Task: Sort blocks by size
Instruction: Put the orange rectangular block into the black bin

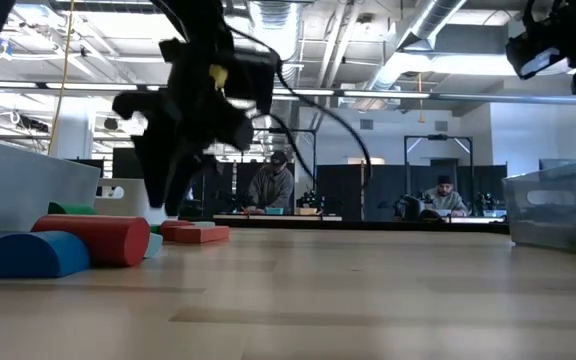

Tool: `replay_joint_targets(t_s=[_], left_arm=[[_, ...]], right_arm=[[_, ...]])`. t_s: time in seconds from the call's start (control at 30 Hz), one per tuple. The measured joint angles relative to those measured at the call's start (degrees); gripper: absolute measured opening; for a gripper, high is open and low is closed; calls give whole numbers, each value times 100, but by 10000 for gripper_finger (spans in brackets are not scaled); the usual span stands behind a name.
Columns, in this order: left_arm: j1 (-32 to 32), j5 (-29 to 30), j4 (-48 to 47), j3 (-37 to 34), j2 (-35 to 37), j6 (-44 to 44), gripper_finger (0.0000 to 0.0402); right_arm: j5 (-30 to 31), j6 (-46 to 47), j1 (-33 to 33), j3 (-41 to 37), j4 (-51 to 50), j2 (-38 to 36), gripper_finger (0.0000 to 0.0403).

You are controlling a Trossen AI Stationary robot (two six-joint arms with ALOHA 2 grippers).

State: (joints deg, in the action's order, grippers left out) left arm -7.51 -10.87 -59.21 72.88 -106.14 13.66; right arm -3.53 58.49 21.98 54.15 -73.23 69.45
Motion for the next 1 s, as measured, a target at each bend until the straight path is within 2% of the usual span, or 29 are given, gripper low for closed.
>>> replay_joint_targets(t_s=[0.27,0.37,0.6,0.8,1.0], left_arm=[[2,-188,227,9,-352,-108,157],[4,-429,679,9,-297,-118,157],[-23,-433,1537,13,-311,-442,157],[-27,-433,1415,13,-251,-432,157],[-65,-337,1216,55,-1,65,157]], right_arm=[[67,1,0,0,2,0,263],[89,-4,0,0,2,2,263],[205,-30,0,2,24,2,263],[205,-4,99,5,42,2,263],[205,-2,170,53,21,2,263]])
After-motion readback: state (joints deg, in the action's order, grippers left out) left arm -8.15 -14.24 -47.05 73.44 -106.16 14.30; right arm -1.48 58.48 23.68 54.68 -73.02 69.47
